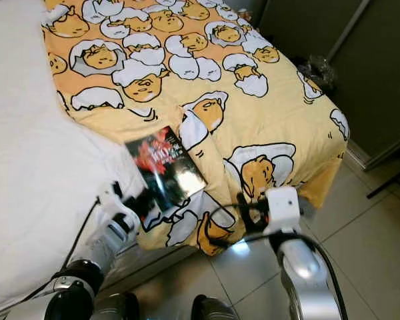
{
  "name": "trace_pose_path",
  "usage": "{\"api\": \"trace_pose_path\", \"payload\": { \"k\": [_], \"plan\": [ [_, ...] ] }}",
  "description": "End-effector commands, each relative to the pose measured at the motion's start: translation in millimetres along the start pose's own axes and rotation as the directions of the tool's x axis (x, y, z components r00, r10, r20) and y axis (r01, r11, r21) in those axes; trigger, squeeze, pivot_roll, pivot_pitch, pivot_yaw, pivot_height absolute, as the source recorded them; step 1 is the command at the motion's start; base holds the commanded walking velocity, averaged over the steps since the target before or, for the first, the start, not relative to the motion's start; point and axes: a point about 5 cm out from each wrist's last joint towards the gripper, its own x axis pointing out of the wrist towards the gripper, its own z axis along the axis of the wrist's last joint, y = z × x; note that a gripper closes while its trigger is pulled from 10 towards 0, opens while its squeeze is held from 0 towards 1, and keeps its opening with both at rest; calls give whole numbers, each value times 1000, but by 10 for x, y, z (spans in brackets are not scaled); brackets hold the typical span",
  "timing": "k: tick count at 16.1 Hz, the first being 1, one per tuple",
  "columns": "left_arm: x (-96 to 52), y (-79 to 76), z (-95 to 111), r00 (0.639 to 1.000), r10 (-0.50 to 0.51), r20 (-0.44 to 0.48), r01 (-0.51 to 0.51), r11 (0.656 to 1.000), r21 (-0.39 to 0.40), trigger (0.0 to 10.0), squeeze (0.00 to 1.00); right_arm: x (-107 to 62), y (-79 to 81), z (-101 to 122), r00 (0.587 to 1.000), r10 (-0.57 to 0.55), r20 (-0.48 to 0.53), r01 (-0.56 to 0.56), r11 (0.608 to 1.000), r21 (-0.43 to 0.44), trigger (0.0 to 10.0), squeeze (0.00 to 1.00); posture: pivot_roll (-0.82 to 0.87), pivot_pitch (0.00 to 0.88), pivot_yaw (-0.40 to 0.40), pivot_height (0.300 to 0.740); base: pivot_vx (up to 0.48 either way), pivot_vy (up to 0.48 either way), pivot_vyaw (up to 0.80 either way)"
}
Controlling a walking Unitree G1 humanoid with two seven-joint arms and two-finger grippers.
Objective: Clean up the room
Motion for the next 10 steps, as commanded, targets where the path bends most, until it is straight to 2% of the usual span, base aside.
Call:
{"api": "trace_pose_path", "payload": {
  "k": [1, 2, 3, 4, 6, 7, 8, 9, 10],
  "plan": [
    [45, -95, 149, 997, -43, 67, 42, 999, 9, 0, 0, 24, -78, -22, 1000, -30, -2, 30, 1000, 5, 10000, 0, -87, 65, -87, 740, 0, 0, 0],
    [56, -123, 282, 992, -46, 115, 42, 998, 36, 0, 0, 65, -77, -5, 999, -31, 6, 31, 999, 7, 10000, 0, -80, 59, -85, 740, 0, 0, 0],
    [63, -133, 328, 990, -46, 130, 40, 998, 46, 0, 0, 86, -79, -1, 999, -32, 9, 32, 999, 8, 10000, 0, -74, 55, -84, 740, 0, 0, 0],
    [49, -118, 583, 976, -2, 216, -30, 989, 147, 0, 0, 151, -70, 18, 999, -33, 23, 33, 999, 10, 10000, 0, -64, 40, -78, 740, 0, 0, 0],
    [0, -126, 854, 946, 50, 320, -154, 939, 307, 0, 0, 217, -75, 32, 998, -40, 39, 40, 999, 11, 10000, 0, -52, 0, -62, 740, 0, 0, 0],
    [-48, -137, 895, 938, 53, 342, -200, 890, 409, 0, 0, 232, -82, 39, 998, -46, 47, 45, 999, 13, 10000, 0, -49, 0, -55, 740, 0, 0, 688],
    [-144, -150, 882, 924, 55, 379, -263, 811, 523, 0, 0, 252, -99, 28, 997, -58, 41, 58, 998, 8, 10000, 0, -46, 0, -46, 740, 0, 0, 556],
    [-189, -148, 858, 919, 63, 390, -289, 780, 555, 0, 0, 273, -100, 12, 997, -62, 35, 62, 998, 9, 10000, 0, -46, 0, -37, 740, 0, 0, 556],
    [-314, -244, 667, 937, 27, 347, -264, 704, 659, 0, 0, 313, -183, 50, 993, -100, 58, 99, 995, 24, 10000, 0, -40, 0, -1, 740, 0, 0, 463]
  ]
}}
